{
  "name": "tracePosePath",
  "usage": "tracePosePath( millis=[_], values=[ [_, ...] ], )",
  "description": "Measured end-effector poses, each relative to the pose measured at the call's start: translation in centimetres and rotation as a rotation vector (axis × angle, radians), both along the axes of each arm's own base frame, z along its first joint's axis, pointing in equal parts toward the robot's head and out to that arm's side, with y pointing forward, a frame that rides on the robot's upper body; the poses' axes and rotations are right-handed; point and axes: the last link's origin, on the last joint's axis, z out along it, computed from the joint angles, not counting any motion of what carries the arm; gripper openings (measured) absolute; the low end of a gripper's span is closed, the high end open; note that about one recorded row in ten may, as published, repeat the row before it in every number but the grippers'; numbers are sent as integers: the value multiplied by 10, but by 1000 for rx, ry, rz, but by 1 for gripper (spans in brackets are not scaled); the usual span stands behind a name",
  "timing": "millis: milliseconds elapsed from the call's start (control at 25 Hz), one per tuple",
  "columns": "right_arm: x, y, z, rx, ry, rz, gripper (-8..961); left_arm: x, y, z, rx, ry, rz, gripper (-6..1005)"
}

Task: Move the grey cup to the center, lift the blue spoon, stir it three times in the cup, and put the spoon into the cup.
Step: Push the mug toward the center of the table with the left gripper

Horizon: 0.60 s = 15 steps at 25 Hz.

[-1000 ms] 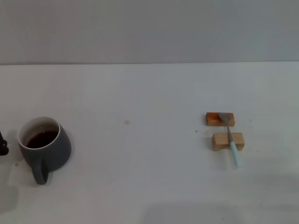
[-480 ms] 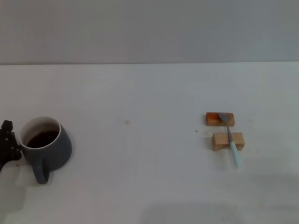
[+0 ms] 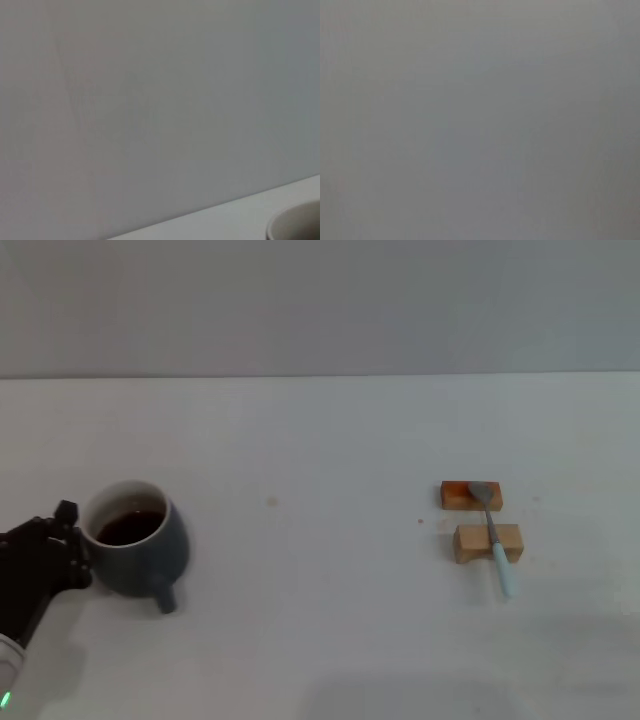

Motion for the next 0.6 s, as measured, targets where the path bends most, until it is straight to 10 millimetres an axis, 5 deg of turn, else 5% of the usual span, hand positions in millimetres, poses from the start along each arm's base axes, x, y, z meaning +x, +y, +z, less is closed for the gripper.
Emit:
tracePosePath(
  millis=[600],
  values=[
    [-2, -6, -2, -6, 3, 10, 701, 12, -2, -13, -58, -4, -53, -2]
  ],
)
